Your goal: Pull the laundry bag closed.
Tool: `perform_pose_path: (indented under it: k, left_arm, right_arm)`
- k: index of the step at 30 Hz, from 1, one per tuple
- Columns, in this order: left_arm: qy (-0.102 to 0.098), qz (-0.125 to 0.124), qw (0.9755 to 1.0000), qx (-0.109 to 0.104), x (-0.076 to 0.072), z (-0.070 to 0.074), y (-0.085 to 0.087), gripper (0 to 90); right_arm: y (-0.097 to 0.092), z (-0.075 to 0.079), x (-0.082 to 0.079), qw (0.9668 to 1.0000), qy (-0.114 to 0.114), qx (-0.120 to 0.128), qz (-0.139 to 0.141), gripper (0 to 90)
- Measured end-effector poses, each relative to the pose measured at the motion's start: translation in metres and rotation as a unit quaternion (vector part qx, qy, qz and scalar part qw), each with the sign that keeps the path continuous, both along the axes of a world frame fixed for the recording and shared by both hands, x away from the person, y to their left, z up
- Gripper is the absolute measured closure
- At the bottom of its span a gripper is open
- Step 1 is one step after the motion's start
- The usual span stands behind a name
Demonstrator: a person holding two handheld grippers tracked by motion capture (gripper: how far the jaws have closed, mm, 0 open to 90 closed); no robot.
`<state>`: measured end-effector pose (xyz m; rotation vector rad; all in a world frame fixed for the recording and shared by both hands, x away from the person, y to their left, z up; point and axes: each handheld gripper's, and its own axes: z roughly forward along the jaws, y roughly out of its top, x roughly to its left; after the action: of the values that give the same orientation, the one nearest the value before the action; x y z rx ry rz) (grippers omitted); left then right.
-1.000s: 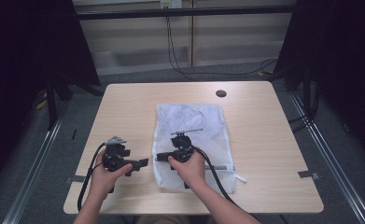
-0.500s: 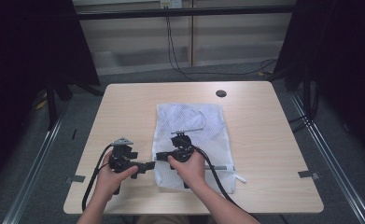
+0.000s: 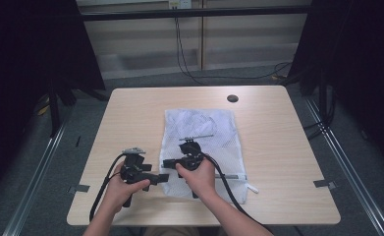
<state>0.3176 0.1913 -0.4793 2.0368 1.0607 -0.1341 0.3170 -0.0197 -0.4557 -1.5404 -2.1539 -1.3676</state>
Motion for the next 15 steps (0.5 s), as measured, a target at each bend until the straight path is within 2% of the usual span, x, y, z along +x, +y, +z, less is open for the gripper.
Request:
perform_pose_path:
  k: [3,6,9,10,13,15]
  left_arm:
    - [0.004,0.007,0.9999,-0.009,0.0,-0.0004,-0.0027,2.1]
    - [0.002,-0.001,0.9999,-0.015,-0.0005,-0.0001,-0.0044,5.2]
    - [-0.001,-0.005,0.9999,-0.016,-0.001,-0.0003,-0.0056,12.9]
    - [-0.003,-0.006,0.9998,-0.018,-0.0011,-0.0003,-0.0059,12.9]
    - [-0.004,-0.007,0.9995,-0.031,-0.0009,-0.0002,-0.0067,22.5]
    - [-0.009,-0.01,0.9994,-0.033,-0.0007,-0.0007,-0.0071,24.0]
  right_arm:
    - [0.0005,0.0007,-0.0002,1.0,-0.001,0.003,0.0,86.9]
    - [0.0004,0.0017,-0.0004,1.0,-0.001,0.006,0.0,86.9]
    - [0.0002,0.0026,-0.0006,1.0,-0.002,0.006,0.0,86.9]
    - [0.0002,0.0028,-0.0006,1.0,-0.002,0.005,0.0,86.9]
    - [0.0002,0.0035,-0.0009,1.0,-0.002,0.007,0.0,86.9]
    - [0.0004,0.0038,-0.0011,1.0,-0.001,0.007,0.0,86.9]
